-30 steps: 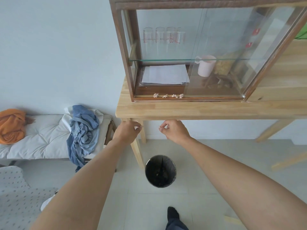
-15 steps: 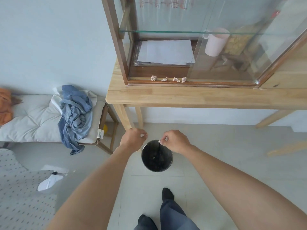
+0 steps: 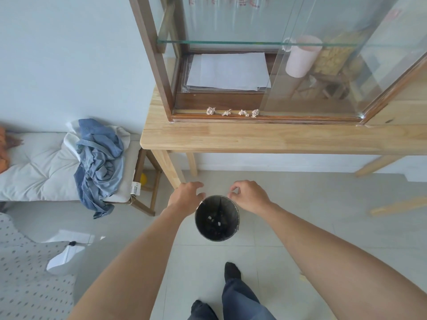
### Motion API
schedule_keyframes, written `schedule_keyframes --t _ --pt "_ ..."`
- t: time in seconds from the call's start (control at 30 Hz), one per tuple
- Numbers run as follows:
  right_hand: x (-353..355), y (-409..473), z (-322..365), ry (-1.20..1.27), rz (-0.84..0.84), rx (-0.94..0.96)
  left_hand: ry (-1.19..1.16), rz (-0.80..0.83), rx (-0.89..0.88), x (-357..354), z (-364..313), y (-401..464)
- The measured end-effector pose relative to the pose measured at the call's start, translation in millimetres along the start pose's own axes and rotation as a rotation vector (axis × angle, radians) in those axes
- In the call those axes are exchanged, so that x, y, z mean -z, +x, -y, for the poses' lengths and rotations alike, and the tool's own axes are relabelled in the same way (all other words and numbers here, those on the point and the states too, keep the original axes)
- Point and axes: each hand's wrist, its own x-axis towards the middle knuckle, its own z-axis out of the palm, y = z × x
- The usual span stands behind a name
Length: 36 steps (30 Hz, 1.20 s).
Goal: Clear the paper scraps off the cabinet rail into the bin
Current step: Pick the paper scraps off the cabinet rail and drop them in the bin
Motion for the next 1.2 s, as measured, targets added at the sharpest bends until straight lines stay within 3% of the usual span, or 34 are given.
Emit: schedule_keyframes --t 0.7,1.2 --pt "73 -38 69 0.129 -0.244 0.183 0.008 -0.233 -0.166 107 -17 -42" --pt "131 -2 99 0.149 -0.375 0.239 -0.049 -0.356 -0.275 165 -60 12"
